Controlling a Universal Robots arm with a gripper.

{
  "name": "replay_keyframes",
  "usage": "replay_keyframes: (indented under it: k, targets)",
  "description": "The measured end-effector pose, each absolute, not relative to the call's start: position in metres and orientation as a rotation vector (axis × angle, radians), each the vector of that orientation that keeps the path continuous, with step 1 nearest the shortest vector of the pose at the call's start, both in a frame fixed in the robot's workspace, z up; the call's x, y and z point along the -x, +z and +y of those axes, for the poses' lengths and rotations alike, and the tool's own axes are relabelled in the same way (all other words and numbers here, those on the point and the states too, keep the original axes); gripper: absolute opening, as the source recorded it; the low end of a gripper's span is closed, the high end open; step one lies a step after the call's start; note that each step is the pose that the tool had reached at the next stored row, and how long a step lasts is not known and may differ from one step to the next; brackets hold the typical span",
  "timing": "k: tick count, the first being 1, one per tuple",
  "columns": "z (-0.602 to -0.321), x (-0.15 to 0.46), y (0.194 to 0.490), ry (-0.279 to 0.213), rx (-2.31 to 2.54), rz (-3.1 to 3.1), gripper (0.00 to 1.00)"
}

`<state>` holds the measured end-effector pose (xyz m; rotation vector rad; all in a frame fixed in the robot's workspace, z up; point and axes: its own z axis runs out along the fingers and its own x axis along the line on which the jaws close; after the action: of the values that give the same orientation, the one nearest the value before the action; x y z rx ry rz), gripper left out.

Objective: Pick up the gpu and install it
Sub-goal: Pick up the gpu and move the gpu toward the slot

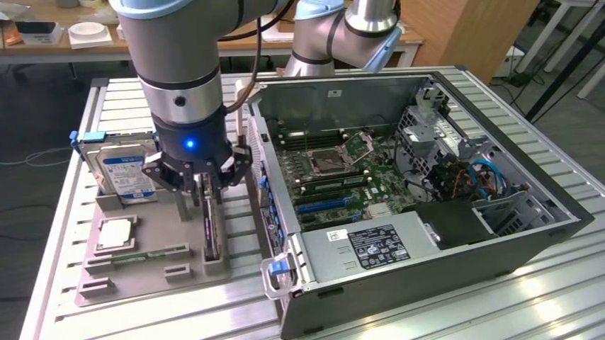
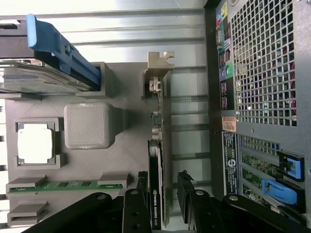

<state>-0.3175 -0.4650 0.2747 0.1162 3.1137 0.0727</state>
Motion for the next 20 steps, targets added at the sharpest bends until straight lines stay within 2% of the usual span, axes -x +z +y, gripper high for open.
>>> replay_keyframes:
  k: [20]
  targets:
    - [-0.4650,0.3175,0.2689,0.073,-0.116,3.114,0.38]
